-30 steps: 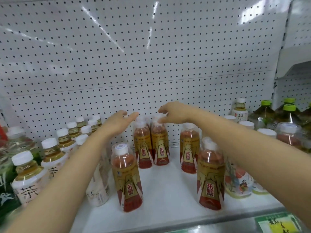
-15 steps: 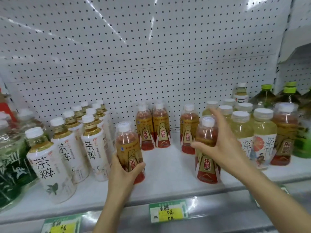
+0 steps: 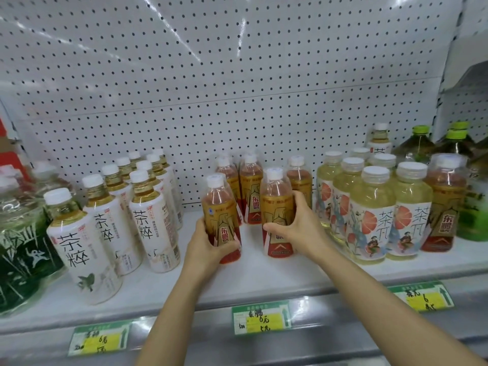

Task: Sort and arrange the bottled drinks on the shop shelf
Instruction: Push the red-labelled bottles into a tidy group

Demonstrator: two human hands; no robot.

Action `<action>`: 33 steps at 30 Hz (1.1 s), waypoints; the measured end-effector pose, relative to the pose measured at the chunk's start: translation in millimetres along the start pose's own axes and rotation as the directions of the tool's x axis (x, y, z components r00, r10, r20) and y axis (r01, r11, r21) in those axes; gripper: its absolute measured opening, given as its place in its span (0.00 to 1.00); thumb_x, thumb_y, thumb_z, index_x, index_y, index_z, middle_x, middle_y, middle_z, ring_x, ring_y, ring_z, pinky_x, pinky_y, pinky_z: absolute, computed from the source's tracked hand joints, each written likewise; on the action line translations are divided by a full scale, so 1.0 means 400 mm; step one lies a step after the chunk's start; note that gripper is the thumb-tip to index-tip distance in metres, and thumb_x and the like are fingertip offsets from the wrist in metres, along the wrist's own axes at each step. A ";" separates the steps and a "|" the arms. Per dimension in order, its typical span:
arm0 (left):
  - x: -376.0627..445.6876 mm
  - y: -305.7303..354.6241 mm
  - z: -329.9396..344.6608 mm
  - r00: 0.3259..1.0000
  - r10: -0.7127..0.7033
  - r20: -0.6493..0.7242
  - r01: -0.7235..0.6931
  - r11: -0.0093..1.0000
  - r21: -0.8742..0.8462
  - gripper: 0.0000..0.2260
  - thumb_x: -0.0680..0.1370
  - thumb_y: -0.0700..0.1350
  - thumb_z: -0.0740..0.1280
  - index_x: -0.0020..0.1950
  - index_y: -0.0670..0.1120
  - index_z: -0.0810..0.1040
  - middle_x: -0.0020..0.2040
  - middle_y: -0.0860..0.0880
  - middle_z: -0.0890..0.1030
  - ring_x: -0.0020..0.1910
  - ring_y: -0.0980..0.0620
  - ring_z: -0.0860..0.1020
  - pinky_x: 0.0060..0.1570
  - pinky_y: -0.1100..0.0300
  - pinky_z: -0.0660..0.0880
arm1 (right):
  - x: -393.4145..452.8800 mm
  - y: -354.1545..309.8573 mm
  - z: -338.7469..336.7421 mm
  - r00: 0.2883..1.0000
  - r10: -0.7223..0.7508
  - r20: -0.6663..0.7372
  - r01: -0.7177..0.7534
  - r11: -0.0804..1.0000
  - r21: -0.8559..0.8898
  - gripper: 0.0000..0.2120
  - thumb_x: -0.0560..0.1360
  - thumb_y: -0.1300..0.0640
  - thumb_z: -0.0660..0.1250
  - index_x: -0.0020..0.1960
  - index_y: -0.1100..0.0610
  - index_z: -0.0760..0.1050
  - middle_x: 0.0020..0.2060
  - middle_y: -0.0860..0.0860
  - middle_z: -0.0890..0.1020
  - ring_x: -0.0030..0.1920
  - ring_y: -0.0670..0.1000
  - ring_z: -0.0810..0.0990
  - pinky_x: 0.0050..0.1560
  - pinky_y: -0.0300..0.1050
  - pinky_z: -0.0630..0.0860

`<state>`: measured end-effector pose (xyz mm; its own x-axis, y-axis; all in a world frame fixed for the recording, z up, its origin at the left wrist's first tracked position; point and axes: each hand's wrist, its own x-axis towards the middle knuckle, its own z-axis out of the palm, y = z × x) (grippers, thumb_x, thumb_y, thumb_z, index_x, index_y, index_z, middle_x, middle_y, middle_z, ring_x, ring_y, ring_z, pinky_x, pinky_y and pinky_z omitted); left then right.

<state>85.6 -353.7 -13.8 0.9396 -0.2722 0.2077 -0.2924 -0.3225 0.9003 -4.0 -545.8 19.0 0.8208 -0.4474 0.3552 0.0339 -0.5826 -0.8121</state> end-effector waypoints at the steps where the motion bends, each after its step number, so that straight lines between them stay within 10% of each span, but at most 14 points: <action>1: 0.001 -0.006 -0.003 1.000 0.001 -0.001 -0.001 0.999 0.045 0.33 0.68 0.47 0.80 0.66 0.55 0.67 0.57 0.55 0.80 0.53 0.56 0.79 0.53 0.57 0.76 | 0.008 0.009 0.008 1.000 0.016 -0.006 -0.016 0.999 -0.051 0.40 0.64 0.50 0.81 0.69 0.49 0.63 0.59 0.46 0.76 0.59 0.48 0.77 0.60 0.50 0.77; 18: 0.152 0.002 0.071 0.997 -0.011 0.083 -0.002 0.987 0.159 0.36 0.69 0.53 0.79 0.71 0.49 0.65 0.64 0.50 0.77 0.62 0.49 0.77 0.59 0.54 0.76 | 0.106 0.035 0.125 0.996 0.069 -0.057 -0.081 0.960 -0.269 0.30 0.70 0.47 0.76 0.64 0.58 0.68 0.55 0.55 0.82 0.55 0.55 0.82 0.54 0.50 0.80; 23: 0.116 0.045 0.100 0.992 0.070 -0.105 -0.058 0.992 0.115 0.62 0.64 0.60 0.80 0.81 0.49 0.39 0.81 0.44 0.48 0.79 0.45 0.52 0.73 0.45 0.60 | 0.082 0.033 0.035 0.935 -0.218 -0.278 0.103 0.921 -0.376 0.21 0.75 0.47 0.71 0.65 0.54 0.74 0.57 0.50 0.81 0.55 0.51 0.81 0.54 0.49 0.79; 26: 0.110 0.093 0.132 0.951 0.216 -0.221 -0.183 0.970 0.161 0.66 0.60 0.61 0.81 0.80 0.51 0.35 0.81 0.45 0.40 0.80 0.45 0.45 0.75 0.45 0.54 | 0.114 0.000 -0.022 0.840 -0.333 -0.428 0.195 0.922 -0.335 0.28 0.76 0.55 0.70 0.72 0.57 0.66 0.67 0.55 0.71 0.67 0.53 0.69 0.64 0.42 0.66; 33: 0.101 0.091 0.164 0.941 0.223 -0.254 -0.168 0.961 0.221 0.67 0.61 0.58 0.82 0.78 0.59 0.30 0.80 0.41 0.46 0.78 0.37 0.56 0.67 0.39 0.68 | 0.194 0.045 -0.007 0.952 -0.141 -0.273 0.062 0.959 -0.277 0.44 0.75 0.57 0.72 0.79 0.42 0.46 0.68 0.60 0.67 0.64 0.58 0.73 0.60 0.51 0.74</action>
<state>101.4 -435.9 2.4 0.8642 -0.0983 0.4934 -0.4784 -0.4641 0.7455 58.7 -592.8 33.2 0.6202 -0.5294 0.5788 -0.0748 -0.7745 -0.6281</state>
